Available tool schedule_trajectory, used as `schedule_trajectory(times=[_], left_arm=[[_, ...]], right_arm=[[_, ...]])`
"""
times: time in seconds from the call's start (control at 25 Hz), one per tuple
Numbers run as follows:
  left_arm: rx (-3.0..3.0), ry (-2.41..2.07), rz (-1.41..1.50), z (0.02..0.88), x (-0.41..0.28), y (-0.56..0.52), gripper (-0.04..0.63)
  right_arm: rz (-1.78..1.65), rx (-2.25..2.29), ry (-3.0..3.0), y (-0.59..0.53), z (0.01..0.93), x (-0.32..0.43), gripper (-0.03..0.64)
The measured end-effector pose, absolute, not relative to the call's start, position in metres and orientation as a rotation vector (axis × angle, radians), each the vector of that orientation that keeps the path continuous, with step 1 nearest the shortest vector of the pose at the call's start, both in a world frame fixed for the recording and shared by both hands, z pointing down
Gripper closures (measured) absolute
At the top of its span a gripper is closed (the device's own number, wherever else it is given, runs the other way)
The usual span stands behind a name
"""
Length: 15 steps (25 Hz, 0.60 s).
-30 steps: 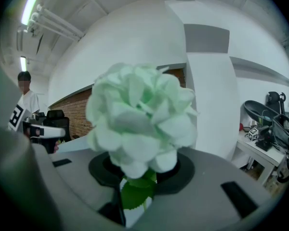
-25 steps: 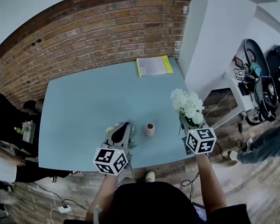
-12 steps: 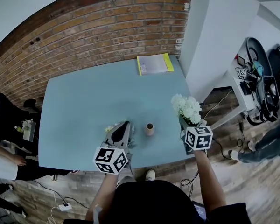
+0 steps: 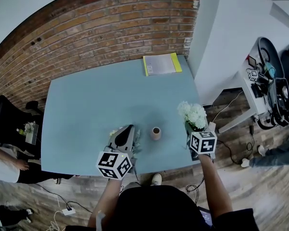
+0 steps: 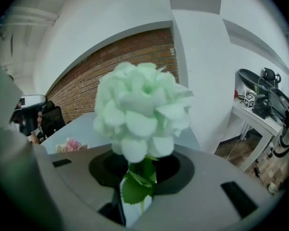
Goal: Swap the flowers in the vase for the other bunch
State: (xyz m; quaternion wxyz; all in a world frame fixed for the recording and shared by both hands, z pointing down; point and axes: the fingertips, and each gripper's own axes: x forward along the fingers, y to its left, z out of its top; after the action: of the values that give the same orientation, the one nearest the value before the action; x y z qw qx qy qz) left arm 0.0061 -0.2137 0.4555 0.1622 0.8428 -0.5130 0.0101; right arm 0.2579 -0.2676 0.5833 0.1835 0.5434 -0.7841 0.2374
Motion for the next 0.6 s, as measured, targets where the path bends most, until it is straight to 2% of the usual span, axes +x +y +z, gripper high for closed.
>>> schedule_trajectory(times=[0.6], left_arm=[[2.404,-1.466,0.073,0.458,0.004,-0.222,0.589]], right_arm=[[0.727,1.488,-2.140,-0.276,0.621,0.255,0.497]])
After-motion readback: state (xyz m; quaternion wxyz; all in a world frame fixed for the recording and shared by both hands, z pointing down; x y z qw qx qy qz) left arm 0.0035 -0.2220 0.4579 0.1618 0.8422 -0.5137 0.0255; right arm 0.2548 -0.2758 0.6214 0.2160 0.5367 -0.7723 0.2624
